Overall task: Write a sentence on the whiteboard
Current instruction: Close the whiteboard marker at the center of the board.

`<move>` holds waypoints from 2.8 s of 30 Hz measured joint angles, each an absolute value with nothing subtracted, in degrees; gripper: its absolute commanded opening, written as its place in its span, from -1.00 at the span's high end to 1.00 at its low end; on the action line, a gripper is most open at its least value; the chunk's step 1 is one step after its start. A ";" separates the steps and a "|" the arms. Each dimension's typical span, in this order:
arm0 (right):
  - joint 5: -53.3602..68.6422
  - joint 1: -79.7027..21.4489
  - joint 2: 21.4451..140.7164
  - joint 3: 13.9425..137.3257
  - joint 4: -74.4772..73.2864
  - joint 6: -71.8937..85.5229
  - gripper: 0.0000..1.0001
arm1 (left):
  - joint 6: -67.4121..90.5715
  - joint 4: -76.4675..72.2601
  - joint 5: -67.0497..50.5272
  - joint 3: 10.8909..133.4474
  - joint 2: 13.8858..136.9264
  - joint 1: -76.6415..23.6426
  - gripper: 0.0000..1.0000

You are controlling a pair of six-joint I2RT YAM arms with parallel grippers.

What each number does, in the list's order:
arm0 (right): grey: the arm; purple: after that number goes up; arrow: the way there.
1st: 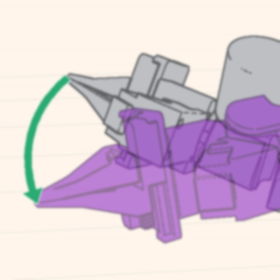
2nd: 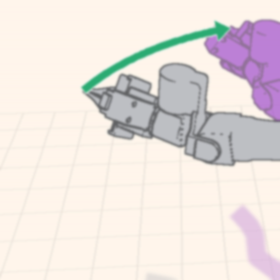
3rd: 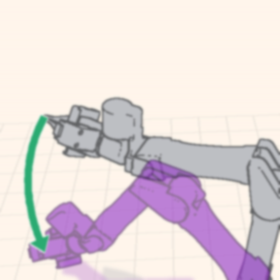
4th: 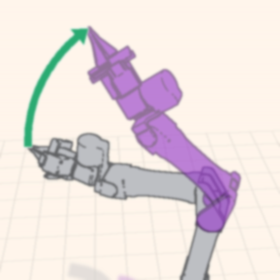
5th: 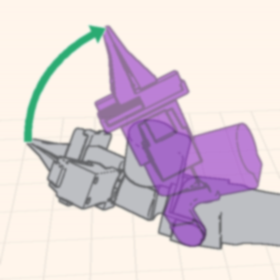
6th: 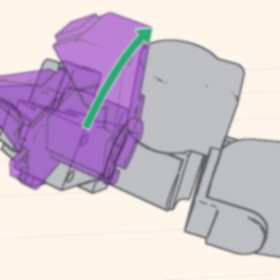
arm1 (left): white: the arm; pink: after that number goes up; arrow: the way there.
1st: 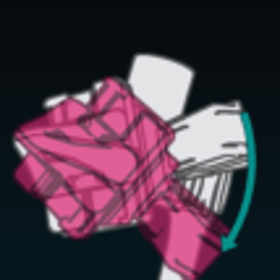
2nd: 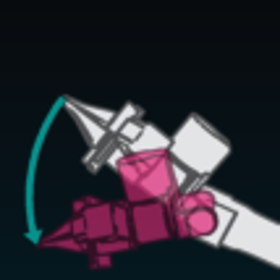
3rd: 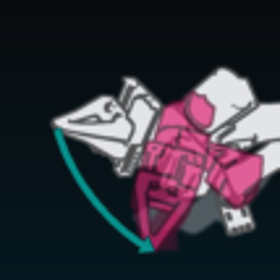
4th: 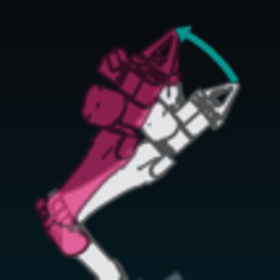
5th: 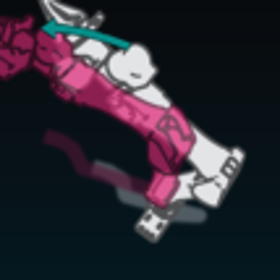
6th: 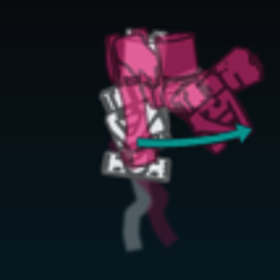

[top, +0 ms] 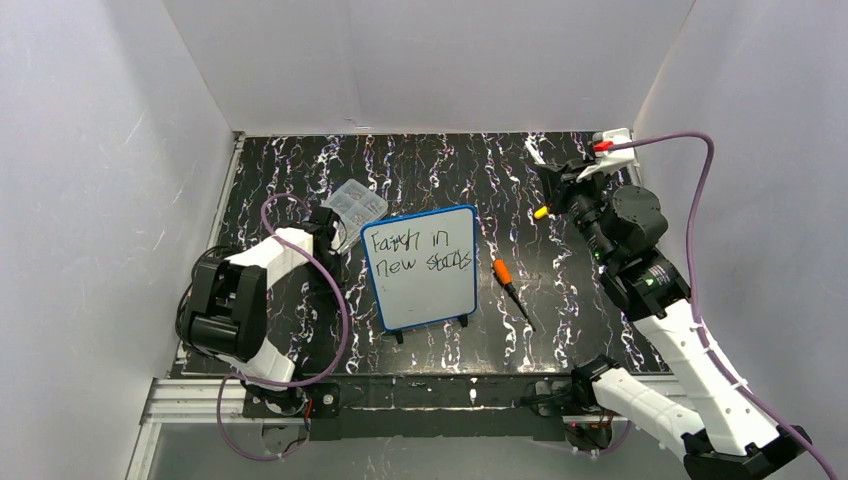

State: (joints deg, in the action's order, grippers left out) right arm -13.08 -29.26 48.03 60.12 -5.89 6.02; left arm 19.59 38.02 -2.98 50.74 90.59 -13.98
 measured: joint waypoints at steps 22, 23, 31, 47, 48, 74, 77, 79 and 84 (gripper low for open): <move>12.58 -29.26 45.93 69.52 -10.92 9.06 0.97 | 9.56 38.39 10.41 70.24 56.88 -14.06 1.00; 15.14 -29.26 46.26 70.19 -11.03 9.30 0.97 | 8.71 37.74 9.28 71.48 56.75 -14.06 1.00; 35.79 -29.26 52.95 75.33 -15.35 12.95 0.97 | 2.48 32.58 -16.16 74.24 52.36 -15.53 1.00; 55.59 -29.26 64.84 83.57 -33.06 18.92 0.97 | -2.83 40.12 -39.77 75.35 53.21 -32.36 1.00; 55.72 -29.26 65.08 83.59 -34.22 18.83 0.97 | -3.31 40.88 -39.72 75.33 54.00 -33.76 1.00; 48.12 -37.30 68.90 83.57 -50.96 12.14 0.97 | -9.63 46.78 -30.00 75.26 62.94 -50.30 1.00; 47.90 -37.41 69.38 83.57 -51.05 11.81 0.97 | -9.78 46.76 -29.74 75.26 62.94 -50.76 1.00; 47.86 -37.56 69.69 83.59 -51.11 11.75 0.97 | -9.89 46.78 -29.50 75.26 62.94 -50.94 1.00; 47.86 -37.69 69.91 83.59 -51.20 11.64 0.97 | -10.09 46.78 -29.02 75.26 62.94 -51.31 1.00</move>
